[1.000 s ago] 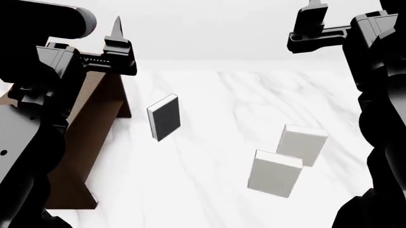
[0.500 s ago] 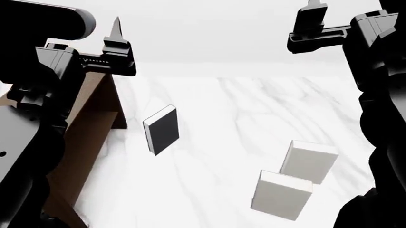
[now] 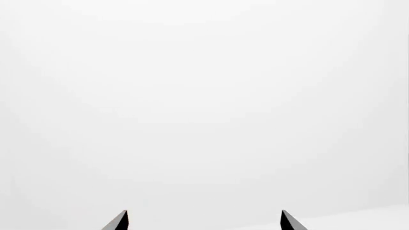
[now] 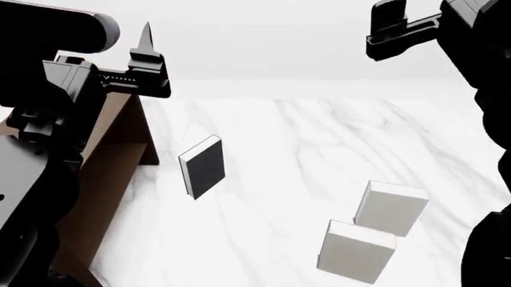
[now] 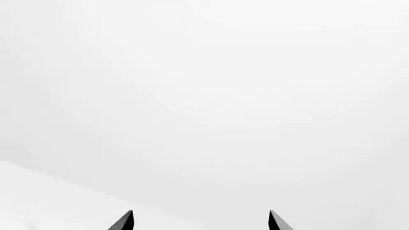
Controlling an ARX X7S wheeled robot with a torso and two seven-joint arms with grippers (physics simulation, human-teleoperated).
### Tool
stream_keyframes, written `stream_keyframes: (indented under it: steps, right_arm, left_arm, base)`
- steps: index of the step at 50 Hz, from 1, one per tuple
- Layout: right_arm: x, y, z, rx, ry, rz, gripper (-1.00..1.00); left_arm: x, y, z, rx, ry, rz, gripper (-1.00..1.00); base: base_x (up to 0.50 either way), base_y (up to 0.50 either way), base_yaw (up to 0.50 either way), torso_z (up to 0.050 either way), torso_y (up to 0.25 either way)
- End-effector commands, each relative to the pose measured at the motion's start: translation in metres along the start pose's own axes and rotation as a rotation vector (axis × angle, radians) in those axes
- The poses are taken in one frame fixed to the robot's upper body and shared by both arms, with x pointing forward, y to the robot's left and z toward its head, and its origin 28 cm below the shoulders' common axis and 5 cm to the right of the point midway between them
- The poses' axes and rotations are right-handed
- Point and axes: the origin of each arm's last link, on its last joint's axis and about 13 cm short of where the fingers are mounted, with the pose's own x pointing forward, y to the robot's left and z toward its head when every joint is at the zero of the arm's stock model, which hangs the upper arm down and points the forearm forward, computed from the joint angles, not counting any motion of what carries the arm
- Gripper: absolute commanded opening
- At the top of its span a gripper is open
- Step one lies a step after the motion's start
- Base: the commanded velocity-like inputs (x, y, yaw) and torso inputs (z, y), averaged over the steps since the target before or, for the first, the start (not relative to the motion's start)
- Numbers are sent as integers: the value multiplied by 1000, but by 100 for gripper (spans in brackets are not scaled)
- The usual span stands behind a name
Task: Pick up the book on the right and place it under the cabinet shelf.
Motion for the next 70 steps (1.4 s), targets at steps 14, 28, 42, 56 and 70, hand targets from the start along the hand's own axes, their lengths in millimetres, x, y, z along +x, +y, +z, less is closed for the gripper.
stream_keyframes:
  steps: [14, 28, 42, 56, 70]
  right_arm:
    - [54, -94, 32, -388, 370, 268, 100]
    - [60, -114, 21, -448, 723, 529, 100]
    - [65, -118, -9, -537, 917, 622, 100]
    - [74, -110, -51, -603, 1024, 665, 100]
    - [81, -101, -84, -651, 1097, 708, 100]
  left_arm:
    - [-5, 2, 1, 16, -5, 8, 100]
    - [-10, 4, 1, 31, 3, 28, 100]
    - [-13, 4, 1, 50, 14, 54, 100]
    - [-14, 3, 0, 63, 18, 54, 100]
    - [-21, 6, -4, 64, 24, 64, 100]
  base:
    - [0, 0, 0, 0, 0]
    - [0, 0, 0, 0, 0]
    - [0, 0, 0, 0, 0]
    - [0, 0, 0, 0, 0]
    - [0, 0, 0, 0, 0]
